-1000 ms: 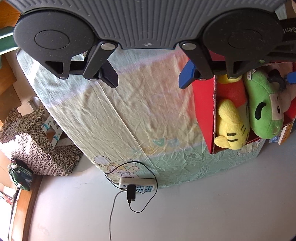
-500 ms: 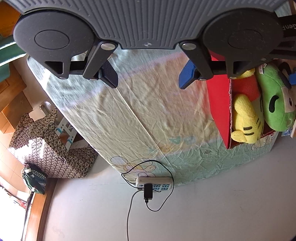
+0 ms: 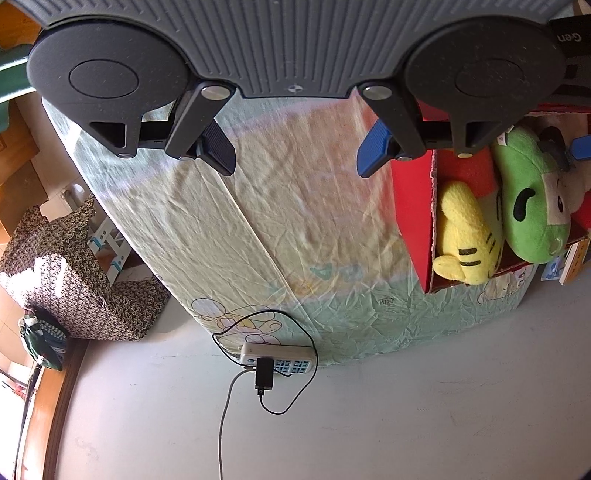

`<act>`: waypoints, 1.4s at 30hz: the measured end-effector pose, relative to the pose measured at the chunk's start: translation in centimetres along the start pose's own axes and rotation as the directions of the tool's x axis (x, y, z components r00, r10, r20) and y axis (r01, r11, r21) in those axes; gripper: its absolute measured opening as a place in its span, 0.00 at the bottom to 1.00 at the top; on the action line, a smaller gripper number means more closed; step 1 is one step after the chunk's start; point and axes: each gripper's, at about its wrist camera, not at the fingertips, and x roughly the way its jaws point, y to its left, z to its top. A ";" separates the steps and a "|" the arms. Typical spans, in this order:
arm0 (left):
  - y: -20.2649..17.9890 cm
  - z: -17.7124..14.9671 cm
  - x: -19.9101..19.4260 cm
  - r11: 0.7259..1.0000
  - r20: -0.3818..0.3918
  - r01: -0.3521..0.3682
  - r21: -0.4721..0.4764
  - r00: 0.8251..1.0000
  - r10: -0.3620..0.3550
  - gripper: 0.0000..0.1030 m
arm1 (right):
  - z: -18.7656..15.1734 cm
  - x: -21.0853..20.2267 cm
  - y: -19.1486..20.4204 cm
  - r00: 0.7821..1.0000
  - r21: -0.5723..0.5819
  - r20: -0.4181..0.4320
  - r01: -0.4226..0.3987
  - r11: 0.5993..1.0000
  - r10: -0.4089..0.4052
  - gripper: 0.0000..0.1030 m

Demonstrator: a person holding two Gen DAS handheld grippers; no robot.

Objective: Organize objects

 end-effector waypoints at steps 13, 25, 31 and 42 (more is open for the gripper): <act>2.9 -1.3 -0.1 0.994 -0.036 -0.066 -0.086 0.997 0.063 0.98 | 0.2 -0.2 2.6 0.995 -0.043 -0.012 -0.099 0.994 0.099 0.73; 6.2 -1.6 0.0 0.978 -0.058 -0.140 -0.154 0.990 0.132 0.98 | 0.7 -0.4 5.3 0.979 -0.078 -0.029 -0.205 0.976 0.204 0.73; 7.2 -1.5 -0.1 0.973 -0.059 -0.161 -0.166 0.986 0.153 0.98 | 0.9 -0.7 6.4 0.973 -0.102 -0.024 -0.231 0.968 0.230 0.73; 9.3 -1.9 0.3 0.965 -0.075 -0.174 -0.197 0.984 0.162 0.98 | 0.9 -0.8 8.7 0.962 -0.147 -0.039 -0.273 0.951 0.270 0.73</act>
